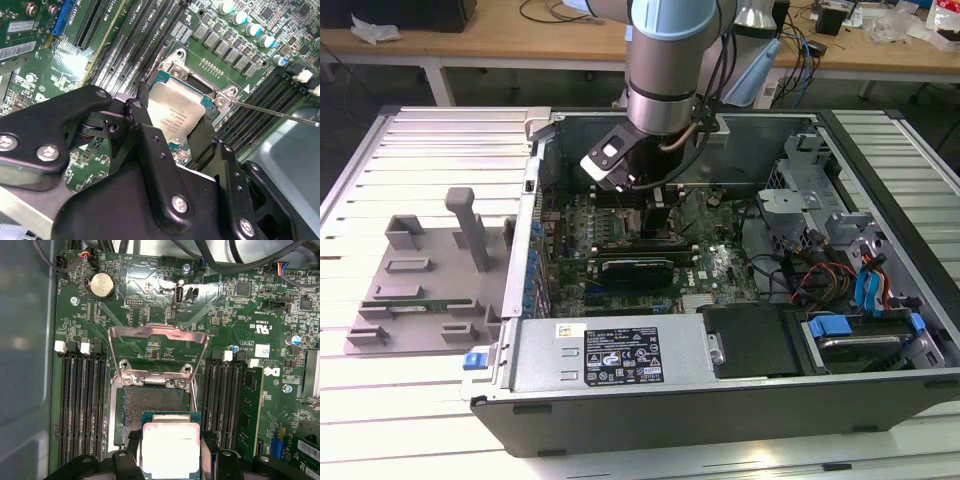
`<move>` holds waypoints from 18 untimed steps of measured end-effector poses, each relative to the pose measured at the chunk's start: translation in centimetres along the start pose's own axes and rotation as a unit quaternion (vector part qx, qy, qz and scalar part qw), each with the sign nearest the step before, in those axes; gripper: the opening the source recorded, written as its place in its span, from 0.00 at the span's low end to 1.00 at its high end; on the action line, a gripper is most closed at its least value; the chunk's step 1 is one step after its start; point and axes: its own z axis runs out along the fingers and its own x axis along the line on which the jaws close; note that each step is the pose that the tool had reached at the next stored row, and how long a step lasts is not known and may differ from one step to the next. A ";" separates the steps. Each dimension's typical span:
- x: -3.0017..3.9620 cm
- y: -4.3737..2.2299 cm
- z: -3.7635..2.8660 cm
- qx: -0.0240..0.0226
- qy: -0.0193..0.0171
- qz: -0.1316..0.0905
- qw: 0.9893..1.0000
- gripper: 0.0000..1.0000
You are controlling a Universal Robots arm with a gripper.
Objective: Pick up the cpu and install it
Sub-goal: 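Place the cpu into insertion slot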
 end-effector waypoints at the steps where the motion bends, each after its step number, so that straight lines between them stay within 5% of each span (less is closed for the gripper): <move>1: 0.00 0.00 0.12 0.000 0.000 0.000 1.000 0.55; 4: 0.19 0.02 0.30 0.000 0.000 0.000 1.000 0.55; 7: 1.10 0.21 0.38 0.000 0.000 0.000 1.000 0.55; 18: 1.33 1.26 1.76 0.001 -0.001 0.019 1.000 0.55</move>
